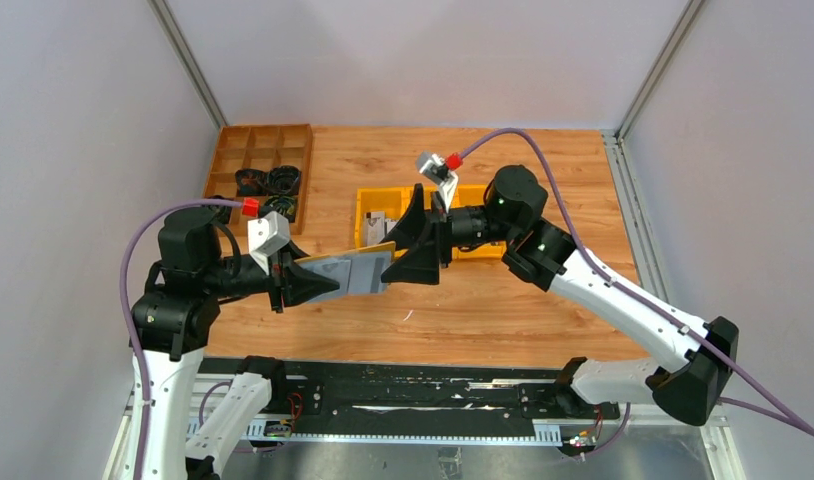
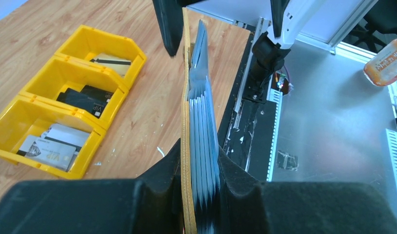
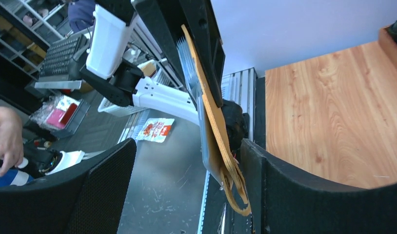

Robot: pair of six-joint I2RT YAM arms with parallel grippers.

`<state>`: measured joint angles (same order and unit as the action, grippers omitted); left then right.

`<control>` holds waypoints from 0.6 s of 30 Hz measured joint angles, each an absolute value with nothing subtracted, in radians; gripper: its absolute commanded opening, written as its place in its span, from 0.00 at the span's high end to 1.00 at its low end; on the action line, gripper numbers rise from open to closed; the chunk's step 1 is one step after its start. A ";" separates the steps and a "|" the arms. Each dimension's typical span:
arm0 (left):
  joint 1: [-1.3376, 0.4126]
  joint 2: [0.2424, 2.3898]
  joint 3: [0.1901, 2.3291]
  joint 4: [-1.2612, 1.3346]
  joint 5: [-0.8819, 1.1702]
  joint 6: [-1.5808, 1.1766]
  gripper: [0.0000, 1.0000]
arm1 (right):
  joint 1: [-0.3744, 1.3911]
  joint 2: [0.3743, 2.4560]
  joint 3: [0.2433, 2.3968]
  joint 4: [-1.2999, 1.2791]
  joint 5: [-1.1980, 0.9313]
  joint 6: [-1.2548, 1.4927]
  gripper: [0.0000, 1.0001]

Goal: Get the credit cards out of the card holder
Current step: Remove the credit card from the card holder.

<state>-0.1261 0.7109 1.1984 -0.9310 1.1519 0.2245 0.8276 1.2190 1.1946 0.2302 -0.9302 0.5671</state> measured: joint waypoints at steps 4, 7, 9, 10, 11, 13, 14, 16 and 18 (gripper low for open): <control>-0.126 0.710 1.203 -0.931 1.160 0.220 1.00 | 0.884 1.243 1.205 0.183 -0.912 0.501 0.23; -0.126 0.710 1.206 -0.931 1.160 0.216 1.00 | 0.933 1.268 1.239 0.117 -0.880 0.441 0.39; -0.126 0.709 1.207 -0.931 1.160 0.216 1.00 | 0.956 1.279 1.260 0.077 -0.847 0.403 0.54; -0.126 0.710 1.207 -0.931 1.160 0.215 1.00 | 0.967 1.285 1.273 0.053 -0.829 0.389 0.61; -0.126 0.710 1.208 -0.931 1.160 0.213 1.00 | 0.975 1.290 1.284 0.035 -0.811 0.373 0.70; -0.126 0.710 1.211 -0.931 1.162 0.210 1.00 | 0.986 1.301 1.303 0.002 -0.765 0.354 0.89; -0.126 0.710 1.213 -0.931 1.164 0.208 0.97 | 0.988 1.305 1.306 -0.010 -0.746 0.345 0.97; -0.126 0.710 1.214 -0.936 1.161 0.205 0.83 | 0.989 1.308 1.311 -0.030 -0.709 0.326 1.00; -0.126 0.712 1.214 -0.938 1.158 0.201 0.72 | 0.992 1.307 1.314 -0.046 -0.680 0.311 1.00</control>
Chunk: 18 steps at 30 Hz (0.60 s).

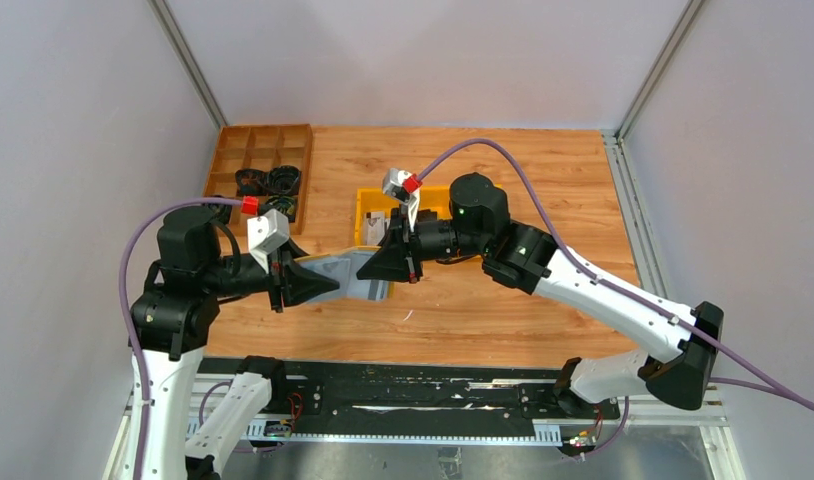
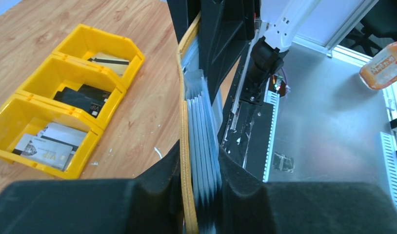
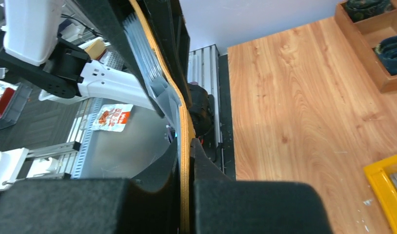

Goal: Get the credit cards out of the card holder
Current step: Remove the credit card from the card holder.

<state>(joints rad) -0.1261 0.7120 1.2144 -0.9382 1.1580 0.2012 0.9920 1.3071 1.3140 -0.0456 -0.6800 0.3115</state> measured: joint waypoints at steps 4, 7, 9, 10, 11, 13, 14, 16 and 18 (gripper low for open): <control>-0.126 0.707 1.214 -0.934 1.161 0.205 0.50 | 0.996 1.292 1.314 -0.073 -0.629 0.287 1.00; -0.126 0.686 1.214 -0.930 1.172 0.204 0.49 | 0.990 1.272 1.312 -0.100 -0.595 0.269 1.00; -0.126 0.673 1.214 -0.929 1.183 0.205 0.49 | 0.987 1.260 1.312 -0.110 -0.588 0.260 1.00; -0.126 0.668 1.214 -0.929 1.189 0.206 0.50 | 0.987 1.255 1.312 -0.115 -0.585 0.256 1.00; -0.126 0.665 1.214 -0.929 1.194 0.207 0.51 | 0.987 1.250 1.312 -0.122 -0.582 0.251 1.00; -0.126 0.664 1.214 -0.929 1.198 0.210 0.53 | 0.986 1.245 1.312 -0.131 -0.580 0.245 1.00; -0.126 0.665 1.214 -0.929 1.200 0.211 0.54 | 0.986 1.245 1.312 -0.133 -0.581 0.242 1.00; -0.126 0.668 1.214 -0.929 1.201 0.213 0.57 | 0.985 1.245 1.312 -0.138 -0.581 0.240 1.00; -0.126 0.669 1.214 -0.929 1.200 0.218 0.59 | 0.985 1.245 1.312 -0.142 -0.583 0.239 1.00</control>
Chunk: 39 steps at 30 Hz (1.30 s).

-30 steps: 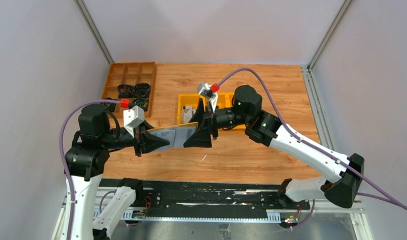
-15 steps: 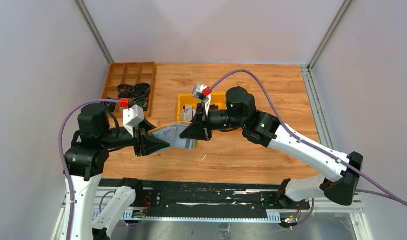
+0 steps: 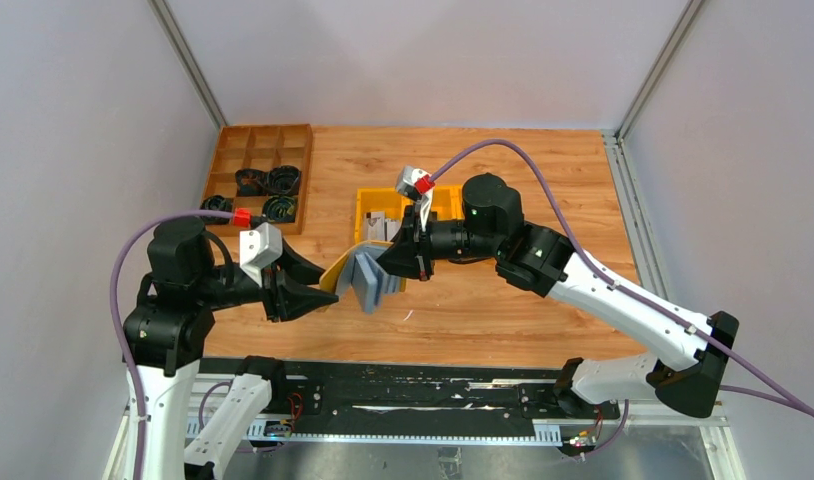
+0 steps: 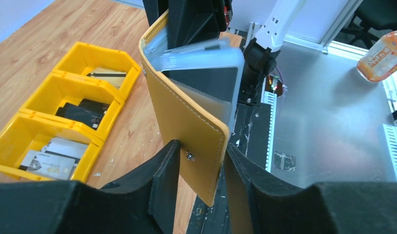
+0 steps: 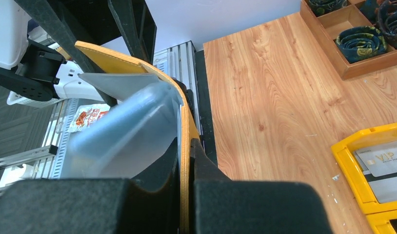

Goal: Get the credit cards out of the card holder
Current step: Remove the credit card from the card holder.

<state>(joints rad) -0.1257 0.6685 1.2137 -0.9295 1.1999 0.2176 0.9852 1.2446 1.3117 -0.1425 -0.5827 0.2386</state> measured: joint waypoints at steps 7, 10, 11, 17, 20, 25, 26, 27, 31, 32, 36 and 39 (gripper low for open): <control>-0.126 0.669 1.214 -0.931 1.151 0.236 0.16 | 0.985 1.248 1.318 -0.157 -0.575 0.251 1.00; -0.126 0.663 1.212 -0.933 1.141 0.254 0.05 | 0.989 1.279 1.359 -0.201 -0.537 0.279 1.00; -0.126 0.659 1.211 -0.934 1.138 0.261 0.04 | 0.995 1.296 1.380 -0.218 -0.504 0.289 1.00; -0.126 0.638 1.196 -0.936 1.119 0.286 0.00 | 1.052 1.323 1.411 -0.263 -0.345 0.322 1.00; -0.126 0.620 1.176 -0.938 1.086 0.311 0.01 | 1.068 1.323 1.415 -0.263 -0.321 0.334 1.00; -0.126 0.610 1.149 -0.936 1.045 0.323 0.03 | 1.077 1.330 1.436 -0.262 -0.310 0.351 1.00; -0.126 0.610 1.145 -0.936 1.041 0.324 0.05 | 1.079 1.333 1.440 -0.262 -0.310 0.353 1.00; -0.126 0.611 1.143 -0.935 1.033 0.326 0.08 | 1.082 1.335 1.444 -0.262 -0.310 0.355 1.00; -0.126 0.609 1.140 -0.909 1.001 0.324 0.22 | 1.093 1.340 1.448 -0.261 -0.310 0.358 1.00; -0.126 0.609 1.140 -0.903 0.994 0.324 0.28 | 1.094 1.340 1.448 -0.261 -0.311 0.358 1.00; -0.126 0.598 1.140 -0.884 0.958 0.346 0.58 | 1.094 1.340 1.448 -0.249 -0.315 0.359 1.00; -0.126 0.585 1.140 -0.874 0.932 0.364 0.71 | 1.094 1.334 1.441 -0.231 -0.331 0.359 1.00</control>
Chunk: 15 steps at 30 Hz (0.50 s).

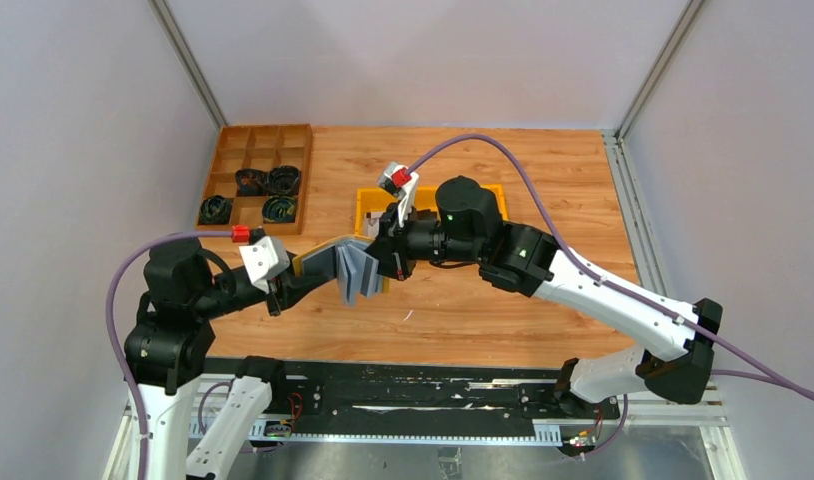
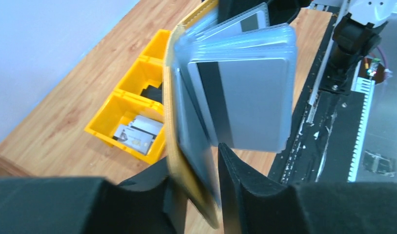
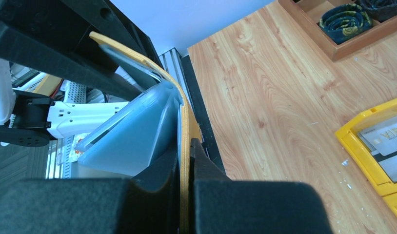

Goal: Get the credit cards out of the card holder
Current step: Remove the credit card from the card holder.

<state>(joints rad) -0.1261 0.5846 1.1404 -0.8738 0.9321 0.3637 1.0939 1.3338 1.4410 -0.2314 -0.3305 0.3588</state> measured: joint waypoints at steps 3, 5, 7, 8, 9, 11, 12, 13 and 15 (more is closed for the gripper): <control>-0.126 0.577 1.140 -0.867 0.921 0.374 0.84 | 1.094 1.322 1.431 -0.219 -0.359 0.358 1.00; -0.126 0.576 1.140 -0.867 0.921 0.374 0.93 | 1.094 1.319 1.426 -0.205 -0.378 0.356 0.92; -0.126 0.576 1.142 -0.870 0.923 0.372 1.00 | 1.093 1.315 1.417 -0.189 -0.388 0.352 0.71; -0.126 0.576 1.143 -0.871 0.923 0.369 1.00 | 1.091 1.312 1.411 -0.182 -0.395 0.352 0.58; -0.126 0.576 1.147 -0.870 0.920 0.371 1.00 | 1.085 1.309 1.404 -0.178 -0.406 0.355 0.49; -0.126 0.577 1.154 -0.870 0.913 0.371 1.00 | 1.061 1.298 1.383 -0.164 -0.446 0.360 0.41; -0.126 0.577 1.156 -0.870 0.911 0.371 1.00 | 1.038 1.290 1.370 -0.162 -0.462 0.369 0.37; -0.126 0.578 1.159 -0.870 0.911 0.370 1.00 | 1.014 1.282 1.361 -0.160 -0.475 0.377 0.29; -0.126 0.578 1.161 -0.870 0.902 0.371 1.00 | 0.933 1.263 1.343 -0.164 -0.492 0.387 0.24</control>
<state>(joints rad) -0.1261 0.5777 1.1614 -0.8700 0.9016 0.3706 0.9333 1.2633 1.3426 -0.1642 -0.4915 0.3870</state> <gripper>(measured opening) 0.059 0.692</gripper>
